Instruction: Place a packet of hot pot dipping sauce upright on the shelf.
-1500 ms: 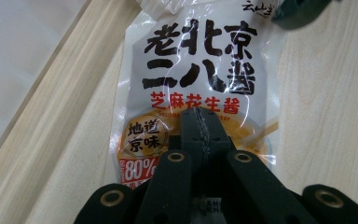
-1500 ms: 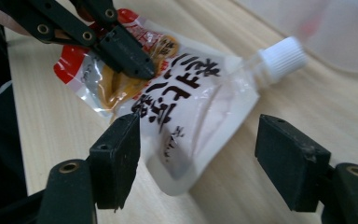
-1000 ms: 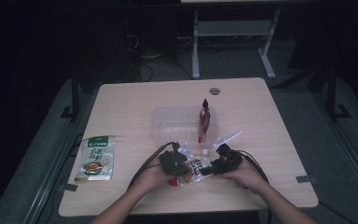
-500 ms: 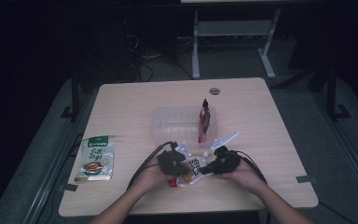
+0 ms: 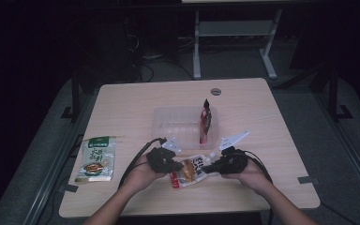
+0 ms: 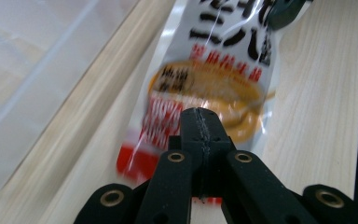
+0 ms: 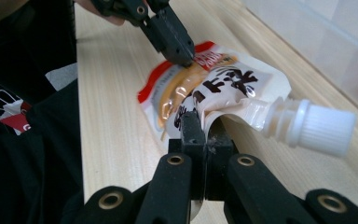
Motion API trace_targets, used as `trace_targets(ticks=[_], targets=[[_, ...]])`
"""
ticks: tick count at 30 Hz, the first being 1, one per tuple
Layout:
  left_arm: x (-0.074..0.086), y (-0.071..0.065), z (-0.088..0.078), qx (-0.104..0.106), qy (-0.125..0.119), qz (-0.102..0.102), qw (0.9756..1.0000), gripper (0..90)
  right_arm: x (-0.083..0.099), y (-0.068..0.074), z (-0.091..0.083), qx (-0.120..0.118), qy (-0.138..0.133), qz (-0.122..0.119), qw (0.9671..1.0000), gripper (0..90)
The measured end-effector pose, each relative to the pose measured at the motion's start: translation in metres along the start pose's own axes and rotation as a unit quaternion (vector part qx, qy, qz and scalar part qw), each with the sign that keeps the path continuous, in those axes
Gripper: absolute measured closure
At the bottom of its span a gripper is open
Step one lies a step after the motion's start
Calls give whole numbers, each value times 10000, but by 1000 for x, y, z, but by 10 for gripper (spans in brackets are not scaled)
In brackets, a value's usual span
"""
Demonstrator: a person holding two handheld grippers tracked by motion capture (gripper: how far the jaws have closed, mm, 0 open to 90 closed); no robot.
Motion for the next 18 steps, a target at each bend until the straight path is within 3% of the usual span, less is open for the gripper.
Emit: trace_targets(ticks=[9,10,11,18], targets=[[2,3,-9,-66,-46,50,10000,899,-7,7,-10,-89,-239,-165,9995,895],[1,1,-7,-44,-80,-13,10000,899,-8,7,-11,-86,-278,-159,9994,895],[2,1,-7,-39,-10,76,10000,899,-9,8,-12,-95,-331,-187,9992,895],[-3,-6,2,-12,-68,89,9999,899,-16,16,-19,-310,-612,-220,9974,895]])
Point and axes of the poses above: each handheld gripper's, and its own axes: z roughly forward along the jaws, x roughly out of its underside, y roughly to its left, the point moved 7 cm from there along z, roughly forward along the jaws
